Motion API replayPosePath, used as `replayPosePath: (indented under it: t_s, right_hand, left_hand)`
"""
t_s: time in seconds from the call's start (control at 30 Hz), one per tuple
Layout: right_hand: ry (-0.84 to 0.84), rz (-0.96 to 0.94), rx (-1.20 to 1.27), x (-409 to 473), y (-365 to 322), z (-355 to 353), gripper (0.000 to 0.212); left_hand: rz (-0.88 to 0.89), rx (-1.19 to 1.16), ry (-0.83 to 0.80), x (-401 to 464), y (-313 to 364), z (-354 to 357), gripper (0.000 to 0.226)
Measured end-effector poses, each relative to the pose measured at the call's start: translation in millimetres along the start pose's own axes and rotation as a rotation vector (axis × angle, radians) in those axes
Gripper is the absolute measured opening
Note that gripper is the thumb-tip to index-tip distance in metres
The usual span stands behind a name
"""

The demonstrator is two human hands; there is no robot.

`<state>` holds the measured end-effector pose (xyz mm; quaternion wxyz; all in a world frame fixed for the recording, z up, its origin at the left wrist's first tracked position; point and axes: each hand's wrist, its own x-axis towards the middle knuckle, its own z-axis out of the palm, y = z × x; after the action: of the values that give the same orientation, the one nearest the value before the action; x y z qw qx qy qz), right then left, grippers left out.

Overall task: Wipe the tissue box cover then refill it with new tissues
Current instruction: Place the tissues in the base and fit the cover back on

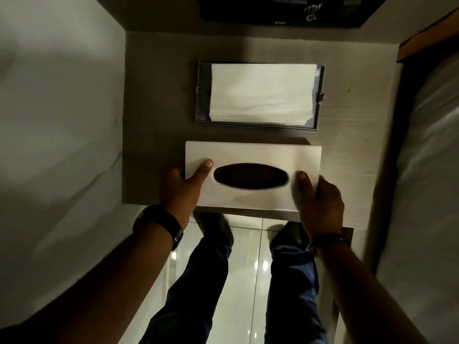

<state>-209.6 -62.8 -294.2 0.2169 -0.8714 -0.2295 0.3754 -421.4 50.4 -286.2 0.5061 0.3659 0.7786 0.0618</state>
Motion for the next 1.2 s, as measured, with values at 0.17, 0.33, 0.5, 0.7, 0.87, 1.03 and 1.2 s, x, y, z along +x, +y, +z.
replayPosePath:
  t_s: [0.17,0.33,0.5,0.7,0.87,1.03,1.2]
  right_hand:
    - [0.030,-0.131,0.105,-0.7,-9.5,-16.4,0.050]
    - [0.206,-0.200,0.246,16.2,-42.8,-33.6,0.028]
    - [0.209,-0.161,0.242,73.5,-79.7,-31.1,0.023]
    - [0.145,-0.084,0.139,116.4,-88.1,-20.1,0.040]
    - [0.110,-0.058,0.088,120.5,-81.1,-19.3,0.043]
    - [0.094,-0.028,0.108,114.6,-78.1,-20.4,0.046]
    - [0.123,-0.013,0.182,78.3,-51.3,-15.9,0.037]
  left_hand:
    - [0.048,-0.114,0.032,-17.9,23.5,-1.0,0.033]
    - [0.226,-0.165,0.015,-9.1,74.3,2.2,0.037]
    - [0.313,-0.176,0.064,31.1,126.6,21.3,0.066]
    - [0.271,-0.161,0.023,64.2,146.1,28.3,0.071]
    - [0.241,-0.129,0.040,70.3,135.5,30.5,0.071]
    - [0.232,-0.083,0.033,64.3,125.4,25.2,0.071]
    - [0.189,-0.068,0.033,45.0,90.6,21.7,0.059]
